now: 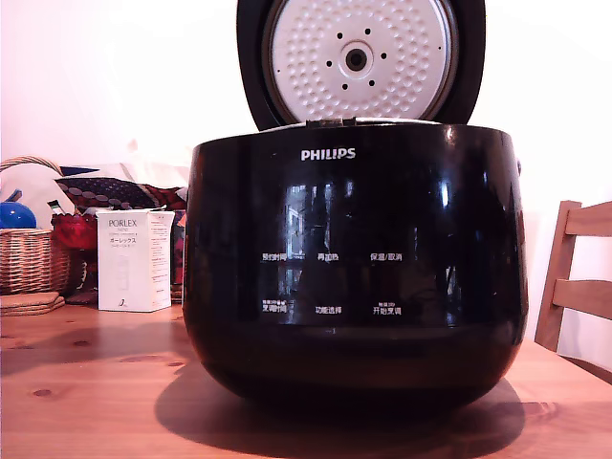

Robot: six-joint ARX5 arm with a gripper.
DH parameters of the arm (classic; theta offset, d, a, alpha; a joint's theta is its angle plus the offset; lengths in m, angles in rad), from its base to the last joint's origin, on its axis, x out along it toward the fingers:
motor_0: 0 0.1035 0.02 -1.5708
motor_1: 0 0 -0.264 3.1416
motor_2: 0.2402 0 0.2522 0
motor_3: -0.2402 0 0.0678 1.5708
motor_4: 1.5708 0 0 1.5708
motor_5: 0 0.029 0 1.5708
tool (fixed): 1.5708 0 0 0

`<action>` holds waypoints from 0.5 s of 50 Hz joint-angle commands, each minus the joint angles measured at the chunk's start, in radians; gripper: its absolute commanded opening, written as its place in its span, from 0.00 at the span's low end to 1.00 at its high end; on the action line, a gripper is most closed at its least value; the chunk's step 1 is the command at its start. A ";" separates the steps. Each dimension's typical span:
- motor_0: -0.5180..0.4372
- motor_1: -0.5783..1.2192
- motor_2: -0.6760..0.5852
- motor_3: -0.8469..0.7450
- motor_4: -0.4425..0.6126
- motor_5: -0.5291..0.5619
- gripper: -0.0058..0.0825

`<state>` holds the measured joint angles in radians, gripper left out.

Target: Close the rice cooker by pressing the lid down with medium force

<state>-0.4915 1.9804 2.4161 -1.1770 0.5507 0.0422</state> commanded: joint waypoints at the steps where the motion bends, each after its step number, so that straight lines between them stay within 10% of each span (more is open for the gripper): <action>1: -0.028 0.023 -0.012 -0.045 0.018 -0.001 0.04; 25: -0.076 0.033 -0.012 -0.179 -0.045 0.011 0.04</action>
<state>-0.5598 1.9804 2.4161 -1.3518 0.5144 0.0479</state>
